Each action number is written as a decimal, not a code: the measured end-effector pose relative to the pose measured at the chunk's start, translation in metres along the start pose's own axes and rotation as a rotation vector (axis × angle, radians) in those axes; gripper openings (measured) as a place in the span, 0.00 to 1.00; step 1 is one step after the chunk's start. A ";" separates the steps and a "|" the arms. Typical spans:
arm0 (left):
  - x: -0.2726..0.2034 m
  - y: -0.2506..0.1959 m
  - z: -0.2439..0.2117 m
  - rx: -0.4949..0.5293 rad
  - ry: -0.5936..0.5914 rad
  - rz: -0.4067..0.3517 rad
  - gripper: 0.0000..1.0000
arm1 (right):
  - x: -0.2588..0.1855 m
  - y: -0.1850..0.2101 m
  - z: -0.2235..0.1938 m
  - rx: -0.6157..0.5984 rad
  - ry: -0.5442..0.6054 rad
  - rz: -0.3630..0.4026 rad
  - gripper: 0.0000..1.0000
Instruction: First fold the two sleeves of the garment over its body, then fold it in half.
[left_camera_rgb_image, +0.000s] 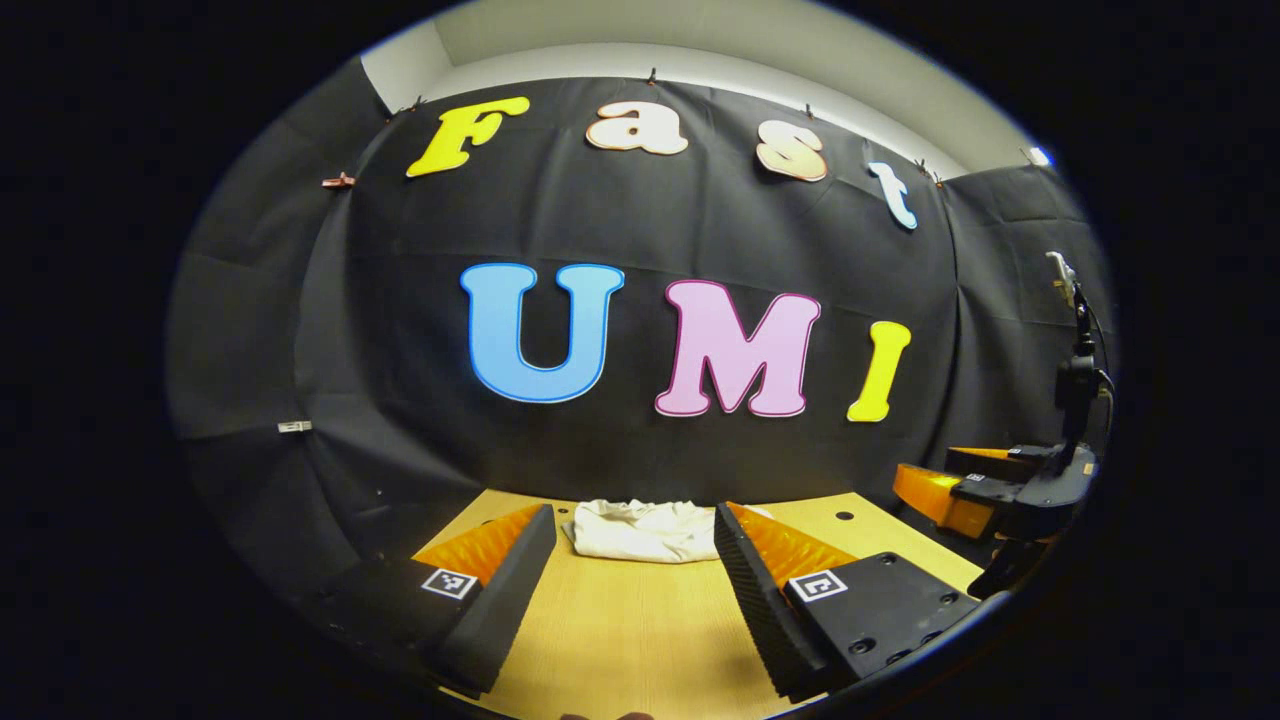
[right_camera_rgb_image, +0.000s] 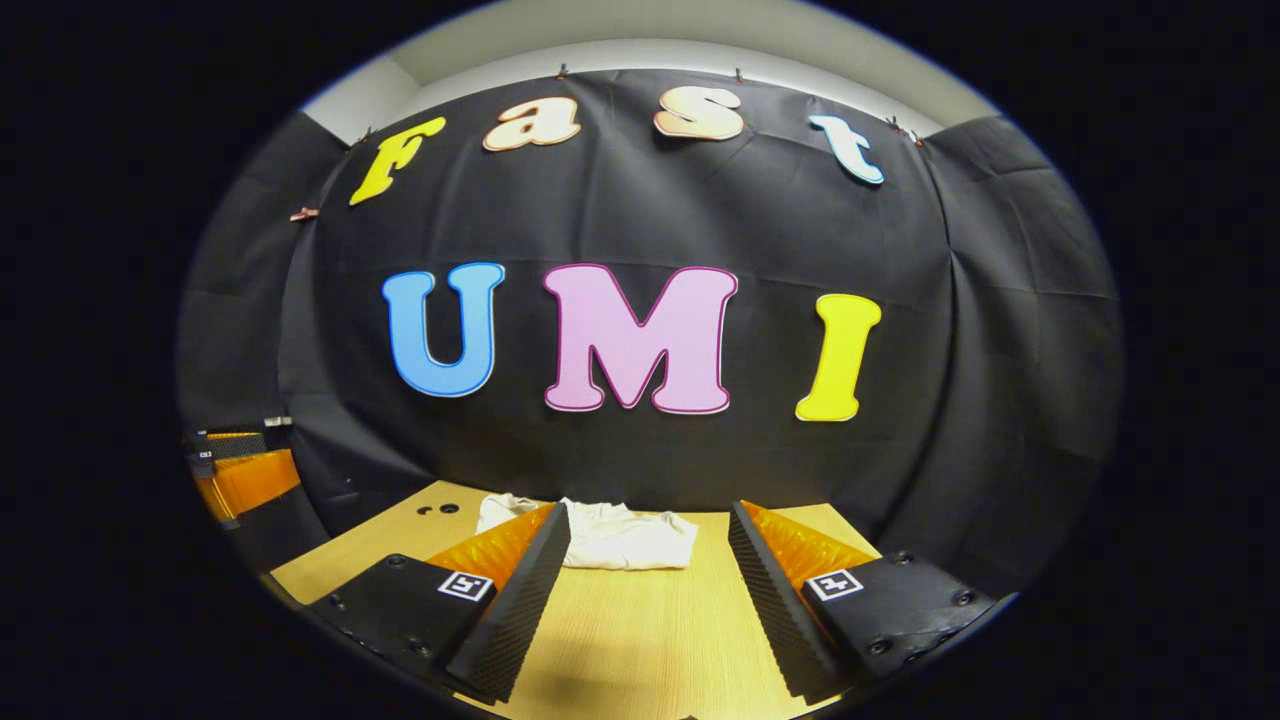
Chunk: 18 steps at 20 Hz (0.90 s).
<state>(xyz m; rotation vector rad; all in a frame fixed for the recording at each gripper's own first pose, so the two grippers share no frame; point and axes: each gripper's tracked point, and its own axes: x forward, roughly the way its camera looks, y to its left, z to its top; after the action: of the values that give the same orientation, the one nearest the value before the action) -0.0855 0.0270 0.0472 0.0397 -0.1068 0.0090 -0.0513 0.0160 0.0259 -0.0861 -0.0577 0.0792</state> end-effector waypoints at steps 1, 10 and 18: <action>-0.007 0.005 -0.004 -0.013 0.010 0.013 0.97 | -0.007 0.001 -0.004 0.007 0.012 0.005 0.97; -0.041 0.058 -0.043 -0.036 0.077 0.136 0.98 | -0.041 -0.005 -0.031 0.122 0.092 -0.042 0.98; -0.038 0.049 -0.078 0.015 0.152 0.098 0.98 | -0.042 -0.009 -0.044 0.102 0.126 -0.060 0.96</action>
<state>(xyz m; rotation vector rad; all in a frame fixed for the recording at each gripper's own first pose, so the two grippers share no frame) -0.1152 0.0786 -0.0323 0.0484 0.0431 0.1106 -0.0901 0.0002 -0.0194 0.0131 0.0697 0.0167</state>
